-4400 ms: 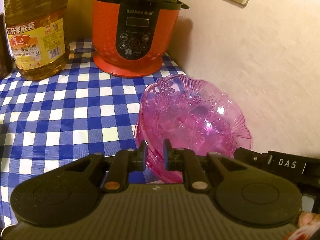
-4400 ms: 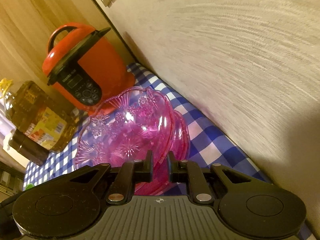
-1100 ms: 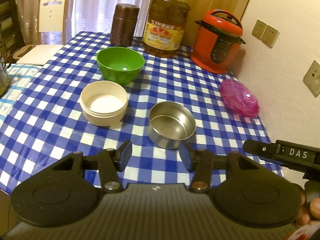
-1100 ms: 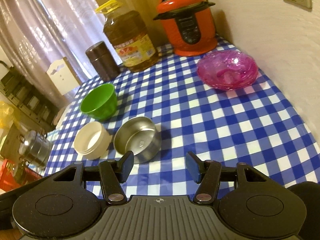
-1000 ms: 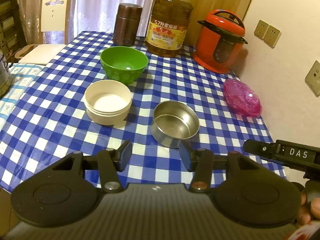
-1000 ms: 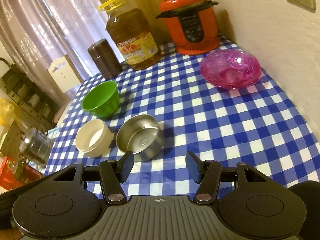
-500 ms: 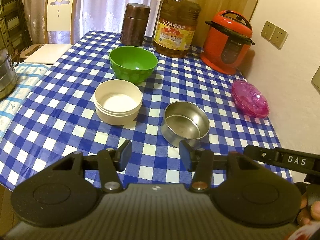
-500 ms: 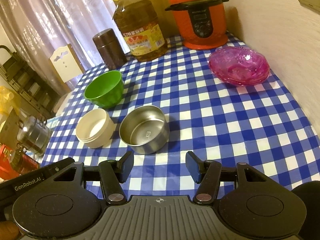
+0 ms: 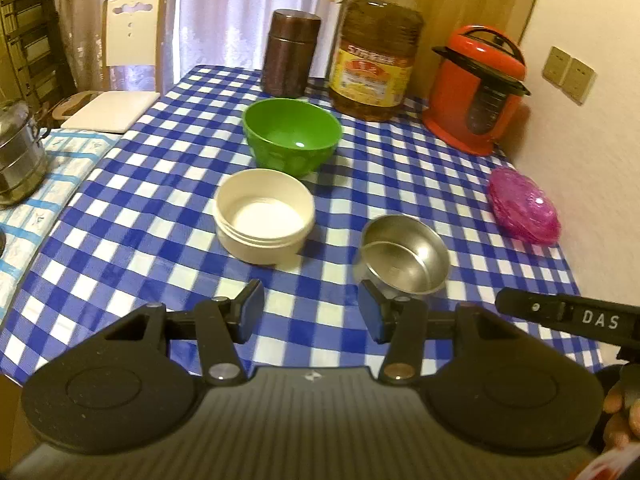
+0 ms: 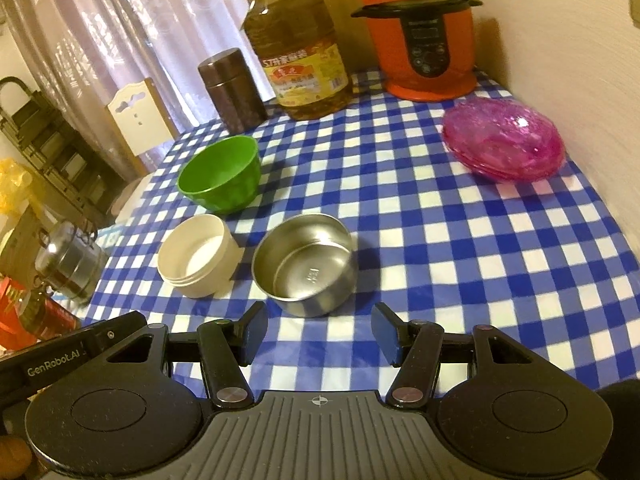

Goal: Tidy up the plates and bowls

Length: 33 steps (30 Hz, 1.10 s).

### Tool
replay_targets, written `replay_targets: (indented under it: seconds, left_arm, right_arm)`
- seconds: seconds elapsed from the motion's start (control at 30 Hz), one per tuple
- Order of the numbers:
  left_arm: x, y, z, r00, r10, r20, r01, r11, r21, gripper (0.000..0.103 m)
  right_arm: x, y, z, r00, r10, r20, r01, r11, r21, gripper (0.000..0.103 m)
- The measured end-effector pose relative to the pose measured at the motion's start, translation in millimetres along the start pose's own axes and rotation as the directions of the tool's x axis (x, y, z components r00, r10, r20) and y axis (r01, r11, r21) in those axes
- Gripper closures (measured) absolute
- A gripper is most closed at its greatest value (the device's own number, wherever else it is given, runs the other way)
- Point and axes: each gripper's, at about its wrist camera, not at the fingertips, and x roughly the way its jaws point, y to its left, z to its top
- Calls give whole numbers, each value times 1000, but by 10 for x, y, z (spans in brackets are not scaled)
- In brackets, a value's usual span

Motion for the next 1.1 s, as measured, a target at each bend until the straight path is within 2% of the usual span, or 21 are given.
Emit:
replay_targets:
  seconds: [0.33,0.83,1.0,1.1]
  left_arm:
    - [280,391,258,999,48,-1,-48,998,-48,55]
    - [1095,805,597,997,52,-56,-55,997,-60,57]
    - [1336,896,623,996,56,-69,-61,996,-68,63]
    - [1438,927,624,996,50,-71,-55,996,-74,70]
  right_arm:
    - [387,320,225,999,53,-3,-53,996,-70,46]
    - [1387,618,584,988,145,-56,-152,977,-152,46]
    - [1716,647,629,982,167,-84,-179,970,-165,46]
    - [1880,669,626,979,172,-108,-189,966,-177,52]
